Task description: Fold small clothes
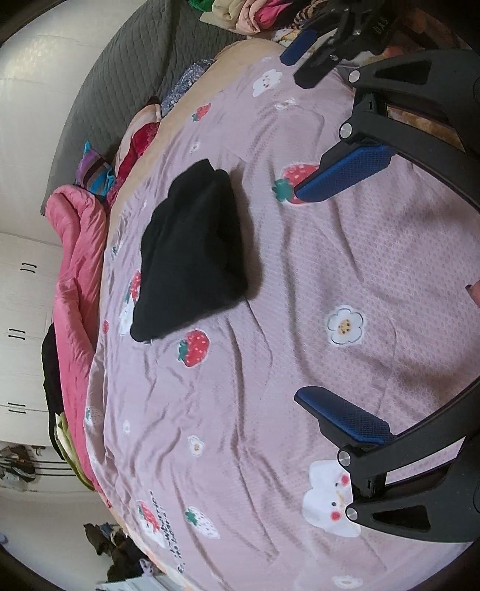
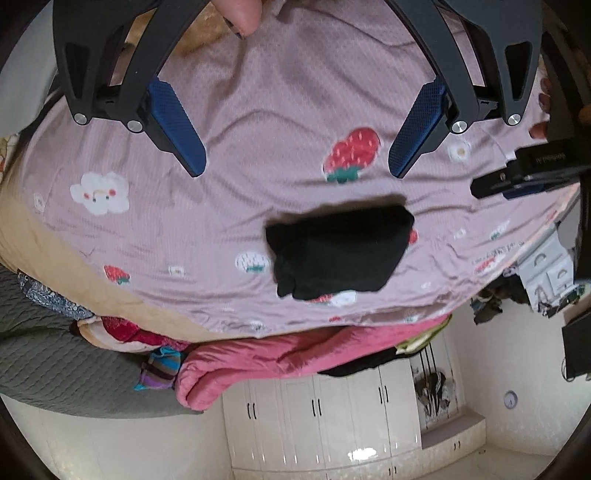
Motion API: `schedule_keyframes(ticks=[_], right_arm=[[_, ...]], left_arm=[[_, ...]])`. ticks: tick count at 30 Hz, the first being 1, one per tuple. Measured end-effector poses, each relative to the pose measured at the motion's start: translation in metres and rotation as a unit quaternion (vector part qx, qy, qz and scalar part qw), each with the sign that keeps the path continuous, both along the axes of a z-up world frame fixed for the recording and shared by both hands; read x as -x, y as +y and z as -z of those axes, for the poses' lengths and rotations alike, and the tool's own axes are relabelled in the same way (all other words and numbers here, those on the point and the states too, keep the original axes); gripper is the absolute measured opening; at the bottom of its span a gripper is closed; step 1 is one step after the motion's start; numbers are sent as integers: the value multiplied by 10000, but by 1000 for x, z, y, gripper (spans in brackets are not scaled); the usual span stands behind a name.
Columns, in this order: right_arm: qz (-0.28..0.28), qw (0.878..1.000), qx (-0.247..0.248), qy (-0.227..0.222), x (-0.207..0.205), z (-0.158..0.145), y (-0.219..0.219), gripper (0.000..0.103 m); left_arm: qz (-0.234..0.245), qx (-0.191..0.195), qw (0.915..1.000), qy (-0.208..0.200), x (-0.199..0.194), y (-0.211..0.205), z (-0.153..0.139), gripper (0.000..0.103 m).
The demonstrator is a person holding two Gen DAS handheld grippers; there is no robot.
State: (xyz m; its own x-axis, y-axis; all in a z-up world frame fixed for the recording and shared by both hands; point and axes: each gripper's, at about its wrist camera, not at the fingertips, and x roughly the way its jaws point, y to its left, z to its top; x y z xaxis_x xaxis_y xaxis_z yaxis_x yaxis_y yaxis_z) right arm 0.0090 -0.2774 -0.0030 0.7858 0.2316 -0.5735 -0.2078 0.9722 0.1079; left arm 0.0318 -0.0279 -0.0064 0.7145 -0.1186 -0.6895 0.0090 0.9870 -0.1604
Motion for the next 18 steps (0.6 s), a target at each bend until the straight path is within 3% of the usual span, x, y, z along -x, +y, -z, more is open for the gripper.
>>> schedule_keyframes(ticks=[18], right_arm=[[84, 9995, 165, 269, -6, 15, 5, 99]], left_arm=[[-26, -7, 9997, 257, 0, 3, 18, 94]])
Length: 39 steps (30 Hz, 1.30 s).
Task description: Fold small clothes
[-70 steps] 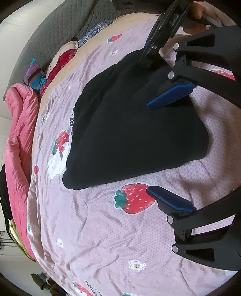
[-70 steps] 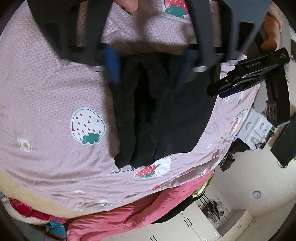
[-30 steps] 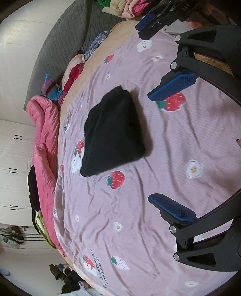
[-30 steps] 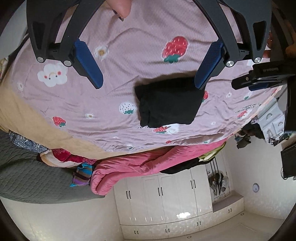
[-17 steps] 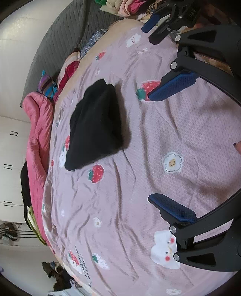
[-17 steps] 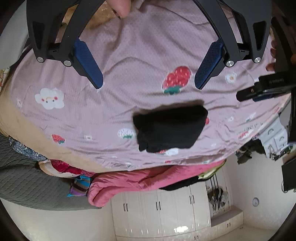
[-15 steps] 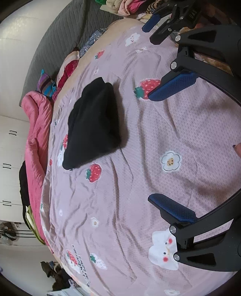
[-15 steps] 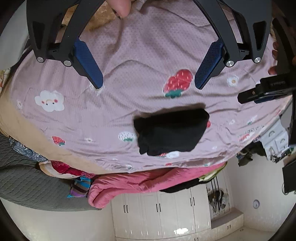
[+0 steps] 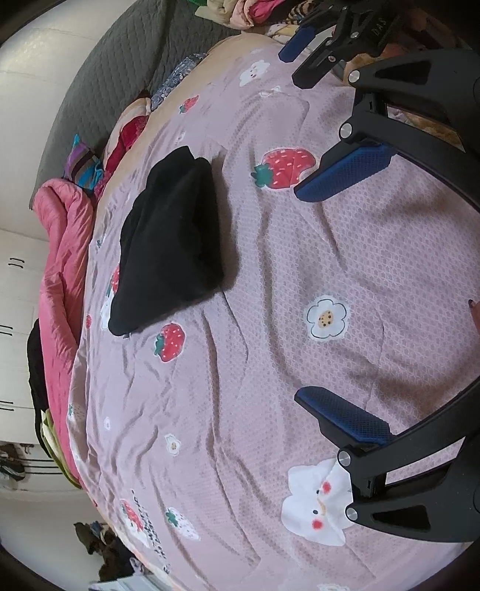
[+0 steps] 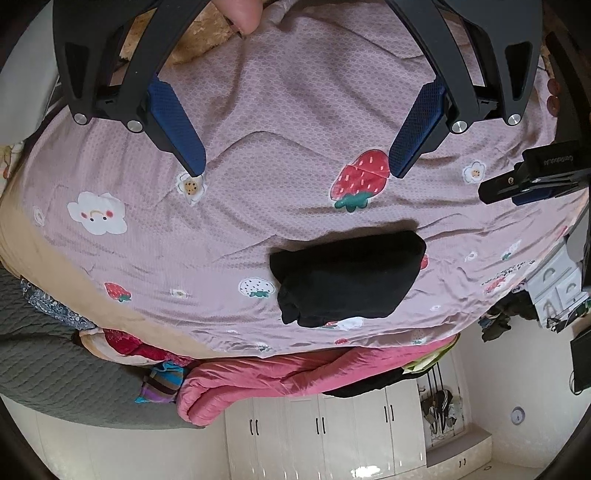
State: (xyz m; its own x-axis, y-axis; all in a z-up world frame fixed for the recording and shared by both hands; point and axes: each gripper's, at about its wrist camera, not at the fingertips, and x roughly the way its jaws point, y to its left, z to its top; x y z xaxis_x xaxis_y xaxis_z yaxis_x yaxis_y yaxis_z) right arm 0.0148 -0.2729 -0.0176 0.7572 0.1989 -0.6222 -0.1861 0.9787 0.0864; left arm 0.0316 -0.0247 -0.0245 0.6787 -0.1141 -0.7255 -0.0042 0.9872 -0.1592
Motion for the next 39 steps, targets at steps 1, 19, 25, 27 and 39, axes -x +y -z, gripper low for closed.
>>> schedule_keyframes(ticks=[1, 19, 25, 27, 39], right_arm=[[0, 10000, 0, -6, 0, 0, 0, 99], [-2, 10000, 17, -55, 3, -5, 0, 99], [5, 9999, 30, -107, 6, -8, 0, 99], [4, 9999, 23, -101, 6, -8, 0, 99], [-5, 9999, 18, -109, 7, -9, 1, 99]], left_arm=[[-10, -8, 10000, 3, 0, 0, 0, 94], [-30, -21, 9999, -94, 2, 1, -7, 94], [-40, -33, 9999, -101, 3, 2, -8, 94], [-44, -33, 9999, -103, 3, 2, -8, 94], [-48, -56, 9999, -144, 6, 2, -11, 94]])
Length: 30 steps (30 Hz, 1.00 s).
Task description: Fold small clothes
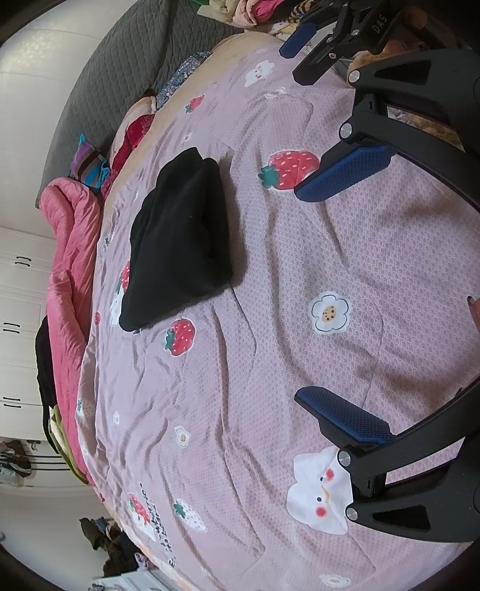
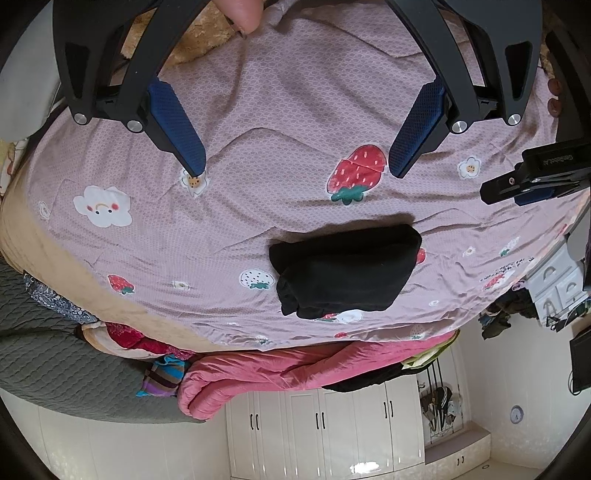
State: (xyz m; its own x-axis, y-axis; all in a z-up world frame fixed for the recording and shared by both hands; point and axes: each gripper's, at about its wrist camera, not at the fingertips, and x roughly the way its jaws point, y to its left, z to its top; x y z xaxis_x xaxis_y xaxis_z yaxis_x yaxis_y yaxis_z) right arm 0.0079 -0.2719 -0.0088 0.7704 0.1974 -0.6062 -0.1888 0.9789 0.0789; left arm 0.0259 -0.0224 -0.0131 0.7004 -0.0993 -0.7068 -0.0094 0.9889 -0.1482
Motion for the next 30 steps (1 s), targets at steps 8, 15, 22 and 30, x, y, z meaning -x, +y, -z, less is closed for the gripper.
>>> schedule_keyframes(ticks=[8, 15, 22, 30], right_arm=[[3, 10000, 11, 5, 0, 0, 0, 99], [12, 10000, -2, 16, 0, -2, 0, 99], [12, 10000, -4, 14, 0, -2, 0, 99], [20, 10000, 7, 21, -1, -2, -1, 99]], left_arm=[[0, -21, 10000, -48, 2, -1, -3, 94], [-19, -27, 10000, -55, 2, -2, -3, 94], [-2, -73, 10000, -37, 1, -3, -2, 94], [6, -89, 10000, -17, 1, -4, 0, 94]])
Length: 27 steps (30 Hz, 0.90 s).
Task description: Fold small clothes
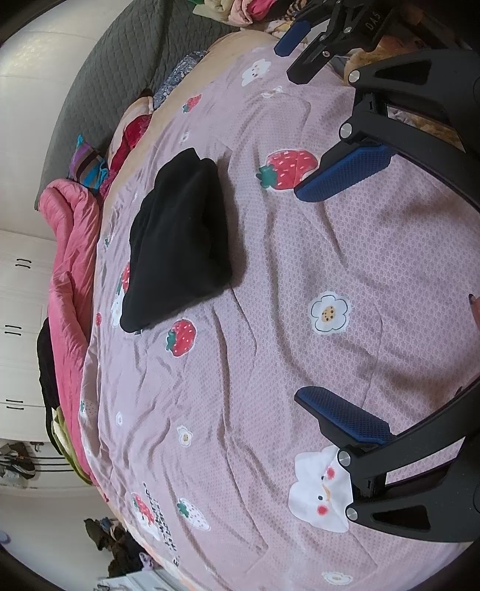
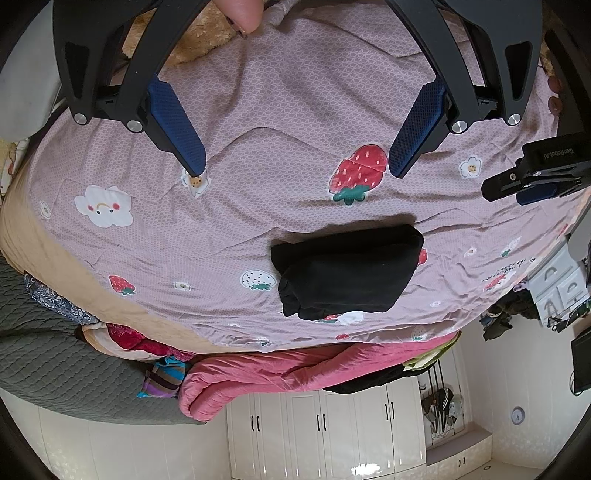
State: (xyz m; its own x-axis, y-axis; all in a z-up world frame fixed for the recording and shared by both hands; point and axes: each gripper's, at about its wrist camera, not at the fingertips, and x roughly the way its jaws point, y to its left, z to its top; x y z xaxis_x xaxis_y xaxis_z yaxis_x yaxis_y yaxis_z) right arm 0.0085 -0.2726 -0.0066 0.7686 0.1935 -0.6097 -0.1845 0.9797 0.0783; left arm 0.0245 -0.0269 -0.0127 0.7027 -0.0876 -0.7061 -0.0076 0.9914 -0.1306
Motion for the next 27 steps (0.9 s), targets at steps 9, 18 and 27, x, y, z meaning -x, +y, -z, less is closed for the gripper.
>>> schedule_keyframes(ticks=[9, 18, 27], right_arm=[[22, 10000, 17, -7, -1, -1, -2, 99], [339, 9994, -84, 49, 1, -3, -16, 99], [3628, 9303, 148, 521, 5, 16, -203, 99]], left_arm=[[-34, -45, 10000, 14, 0, 0, -1, 94], [39, -72, 10000, 46, 4, 0, 3, 94], [-991, 209, 9943, 347, -11, 122, 5, 94]])
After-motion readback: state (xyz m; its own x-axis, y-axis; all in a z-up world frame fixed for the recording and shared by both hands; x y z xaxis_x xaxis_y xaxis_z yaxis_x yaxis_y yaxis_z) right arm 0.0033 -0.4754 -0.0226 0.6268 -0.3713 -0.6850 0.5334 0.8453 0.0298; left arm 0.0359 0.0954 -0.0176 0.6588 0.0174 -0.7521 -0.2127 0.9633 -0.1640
